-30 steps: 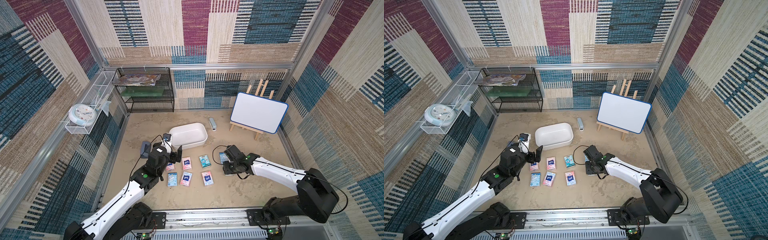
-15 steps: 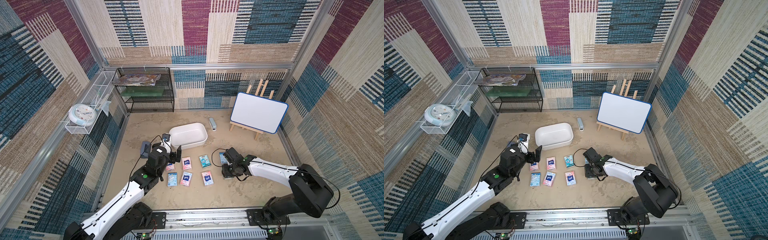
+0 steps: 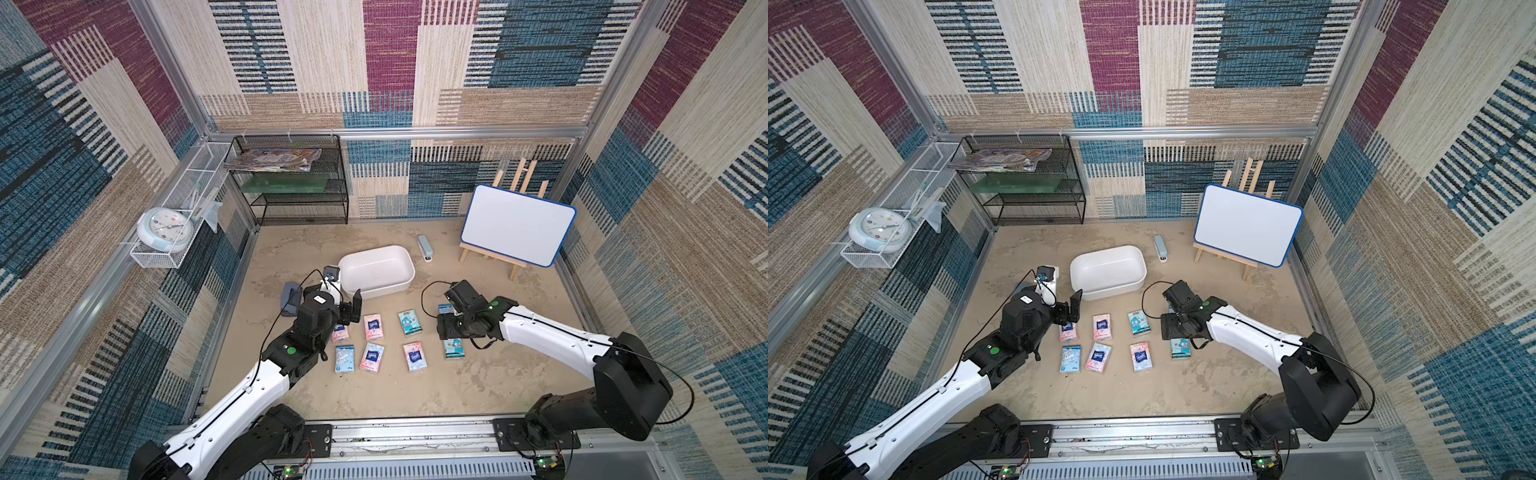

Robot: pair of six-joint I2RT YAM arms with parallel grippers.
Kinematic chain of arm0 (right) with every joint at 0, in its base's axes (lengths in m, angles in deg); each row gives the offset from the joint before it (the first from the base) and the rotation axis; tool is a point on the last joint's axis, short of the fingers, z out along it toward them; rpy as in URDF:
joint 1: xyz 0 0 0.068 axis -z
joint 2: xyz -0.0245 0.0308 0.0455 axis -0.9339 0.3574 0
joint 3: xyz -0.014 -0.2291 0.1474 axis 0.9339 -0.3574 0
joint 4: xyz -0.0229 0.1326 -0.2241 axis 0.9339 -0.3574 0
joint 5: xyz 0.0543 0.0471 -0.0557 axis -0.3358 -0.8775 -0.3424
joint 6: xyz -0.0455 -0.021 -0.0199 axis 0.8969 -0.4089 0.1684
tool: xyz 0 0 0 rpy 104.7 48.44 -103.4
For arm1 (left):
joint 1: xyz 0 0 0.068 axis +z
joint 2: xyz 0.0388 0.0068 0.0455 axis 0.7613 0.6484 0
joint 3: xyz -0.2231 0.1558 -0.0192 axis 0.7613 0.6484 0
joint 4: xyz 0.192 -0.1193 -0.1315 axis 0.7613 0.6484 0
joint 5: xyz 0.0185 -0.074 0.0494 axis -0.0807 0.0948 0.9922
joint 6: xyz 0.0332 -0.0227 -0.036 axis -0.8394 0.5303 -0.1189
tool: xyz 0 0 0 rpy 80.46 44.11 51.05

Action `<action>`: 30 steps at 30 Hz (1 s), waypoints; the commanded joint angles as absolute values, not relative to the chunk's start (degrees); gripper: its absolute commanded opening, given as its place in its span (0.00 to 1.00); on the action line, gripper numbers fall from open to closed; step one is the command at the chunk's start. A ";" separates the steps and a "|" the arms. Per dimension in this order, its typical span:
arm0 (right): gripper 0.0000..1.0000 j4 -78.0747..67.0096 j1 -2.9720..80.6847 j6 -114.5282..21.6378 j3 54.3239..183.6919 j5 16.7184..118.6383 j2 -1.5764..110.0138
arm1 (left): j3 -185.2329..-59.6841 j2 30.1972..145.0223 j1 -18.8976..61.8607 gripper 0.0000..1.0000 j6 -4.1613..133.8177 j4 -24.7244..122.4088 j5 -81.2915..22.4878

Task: Take the pocket tissues out of the storage box
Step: Place the pocket tissues at the center of the board, then reset both arms

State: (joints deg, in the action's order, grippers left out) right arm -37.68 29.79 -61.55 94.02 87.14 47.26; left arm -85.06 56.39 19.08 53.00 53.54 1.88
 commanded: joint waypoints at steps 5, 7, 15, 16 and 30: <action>0.95 -44.00 31.08 -59.38 102.62 95.30 46.22 | -84.51 57.52 20.68 1.00 54.95 50.46 5.24; 0.98 -43.82 32.11 -58.11 104.57 96.41 46.04 | -84.51 57.92 21.59 1.00 55.47 49.89 5.15; 0.98 -37.16 38.21 -50.15 106.71 100.84 42.53 | -85.24 58.05 28.94 1.00 58.03 49.51 3.29; 0.98 -35.80 39.48 -48.91 106.39 101.03 41.86 | -85.21 57.94 30.34 1.00 58.52 49.49 2.82; 0.99 -13.53 60.54 -44.18 91.90 94.51 31.49 | -82.84 54.59 40.35 1.00 58.52 52.24 3.18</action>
